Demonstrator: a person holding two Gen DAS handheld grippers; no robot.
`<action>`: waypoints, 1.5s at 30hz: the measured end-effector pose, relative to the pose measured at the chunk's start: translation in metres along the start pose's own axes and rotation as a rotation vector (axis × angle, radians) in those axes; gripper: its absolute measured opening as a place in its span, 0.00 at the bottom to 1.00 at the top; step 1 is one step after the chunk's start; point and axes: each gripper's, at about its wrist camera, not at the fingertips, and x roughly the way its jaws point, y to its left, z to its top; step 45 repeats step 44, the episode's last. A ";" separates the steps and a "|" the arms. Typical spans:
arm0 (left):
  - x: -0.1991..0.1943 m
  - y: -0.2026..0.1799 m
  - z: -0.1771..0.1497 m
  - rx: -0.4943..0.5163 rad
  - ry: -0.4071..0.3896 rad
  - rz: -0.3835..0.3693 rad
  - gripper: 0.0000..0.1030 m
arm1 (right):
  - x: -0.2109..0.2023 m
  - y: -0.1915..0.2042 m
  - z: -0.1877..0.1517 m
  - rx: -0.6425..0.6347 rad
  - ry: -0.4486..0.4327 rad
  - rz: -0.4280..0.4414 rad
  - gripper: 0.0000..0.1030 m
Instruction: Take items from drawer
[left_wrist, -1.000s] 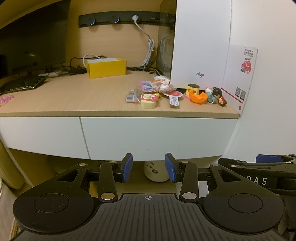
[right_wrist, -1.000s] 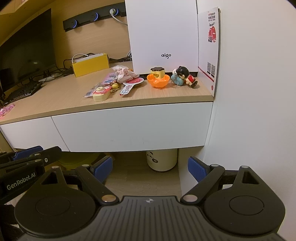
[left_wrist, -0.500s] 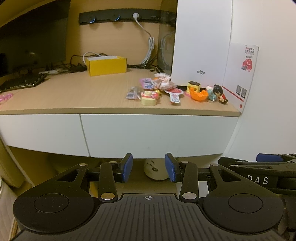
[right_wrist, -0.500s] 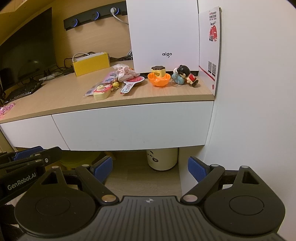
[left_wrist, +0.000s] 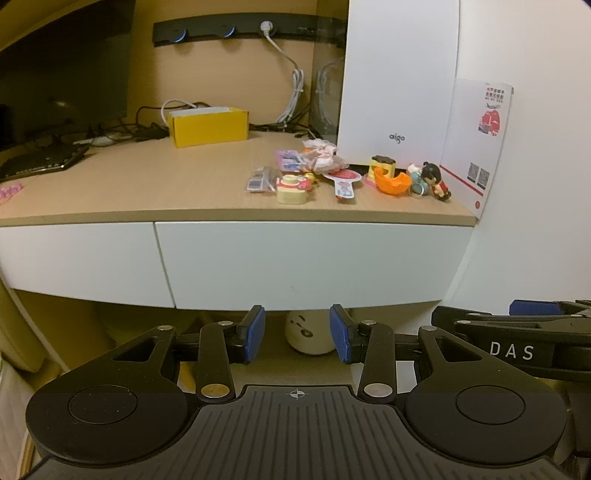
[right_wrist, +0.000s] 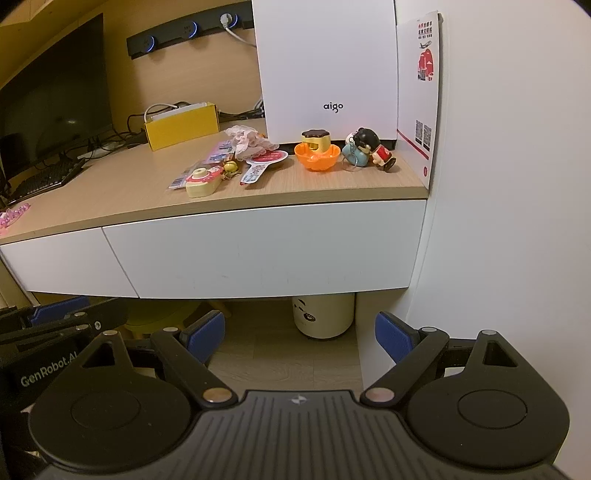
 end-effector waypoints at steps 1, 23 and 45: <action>0.000 0.000 0.000 0.000 0.000 0.000 0.41 | 0.000 0.000 0.000 0.000 0.000 0.001 0.87; 0.003 0.000 -0.003 -0.014 0.016 -0.003 0.41 | 0.002 -0.001 -0.003 0.004 0.010 0.004 0.87; 0.051 0.053 0.041 -0.182 0.064 -0.026 0.15 | 0.033 -0.008 0.045 0.052 0.042 0.037 0.87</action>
